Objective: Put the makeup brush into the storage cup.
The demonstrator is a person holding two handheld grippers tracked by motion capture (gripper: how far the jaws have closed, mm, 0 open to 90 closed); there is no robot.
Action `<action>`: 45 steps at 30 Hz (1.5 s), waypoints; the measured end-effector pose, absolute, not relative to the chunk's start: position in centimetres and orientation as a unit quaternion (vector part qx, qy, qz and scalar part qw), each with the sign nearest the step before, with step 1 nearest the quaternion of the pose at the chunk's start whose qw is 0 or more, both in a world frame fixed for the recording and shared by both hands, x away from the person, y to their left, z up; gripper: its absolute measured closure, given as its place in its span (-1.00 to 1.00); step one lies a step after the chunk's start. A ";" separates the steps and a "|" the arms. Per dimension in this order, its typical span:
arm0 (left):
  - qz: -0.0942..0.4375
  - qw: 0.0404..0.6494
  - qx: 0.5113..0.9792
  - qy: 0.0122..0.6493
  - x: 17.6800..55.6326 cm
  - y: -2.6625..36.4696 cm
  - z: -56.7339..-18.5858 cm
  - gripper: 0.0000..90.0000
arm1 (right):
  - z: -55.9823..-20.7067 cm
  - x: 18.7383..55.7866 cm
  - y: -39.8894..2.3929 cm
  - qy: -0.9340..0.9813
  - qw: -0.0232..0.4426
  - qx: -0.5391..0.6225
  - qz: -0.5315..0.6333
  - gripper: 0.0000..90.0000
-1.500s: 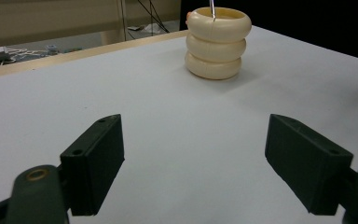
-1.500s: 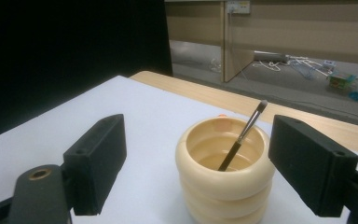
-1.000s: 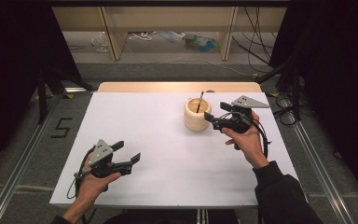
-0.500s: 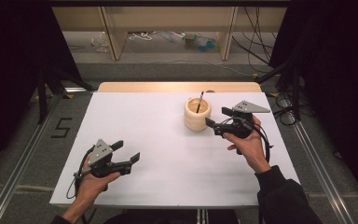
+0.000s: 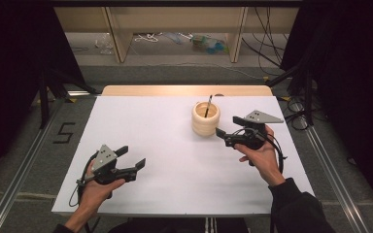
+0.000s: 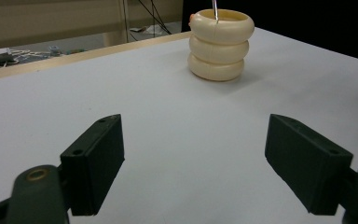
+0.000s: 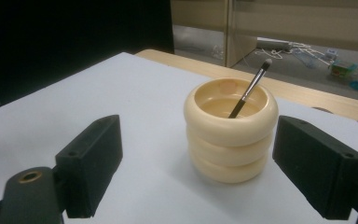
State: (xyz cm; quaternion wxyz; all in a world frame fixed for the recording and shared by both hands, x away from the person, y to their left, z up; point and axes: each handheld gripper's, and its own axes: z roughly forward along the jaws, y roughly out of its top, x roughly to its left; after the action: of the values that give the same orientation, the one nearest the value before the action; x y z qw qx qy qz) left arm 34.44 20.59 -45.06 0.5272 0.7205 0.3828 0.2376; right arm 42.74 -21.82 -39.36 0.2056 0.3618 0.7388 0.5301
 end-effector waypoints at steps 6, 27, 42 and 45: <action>0.239 0.529 0.719 0.383 34.4 20.6 -45.0 -0.56 | -39.5 42.1 -22.0 0.734 0.196 0.365 0.539 -0.61; 0.235 0.530 0.716 0.389 34.7 20.6 -45.1 -0.56 | -40.6 41.3 -23.0 0.737 0.182 0.377 0.531 -0.63; 0.239 0.527 0.718 0.388 34.5 20.7 -45.0 -0.56 | -41.1 40.6 -23.4 0.742 0.185 0.365 0.531 -0.63; 0.242 0.524 0.720 0.385 34.4 20.9 -45.0 -0.56 | -41.2 40.3 -23.5 0.739 0.175 0.371 0.534 -0.63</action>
State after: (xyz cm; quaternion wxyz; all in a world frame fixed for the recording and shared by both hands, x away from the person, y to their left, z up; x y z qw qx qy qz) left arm 34.45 20.86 -45.03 0.5244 0.7200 0.3849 0.2417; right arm 40.29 -23.47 -41.19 0.1749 0.3709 0.7392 0.5343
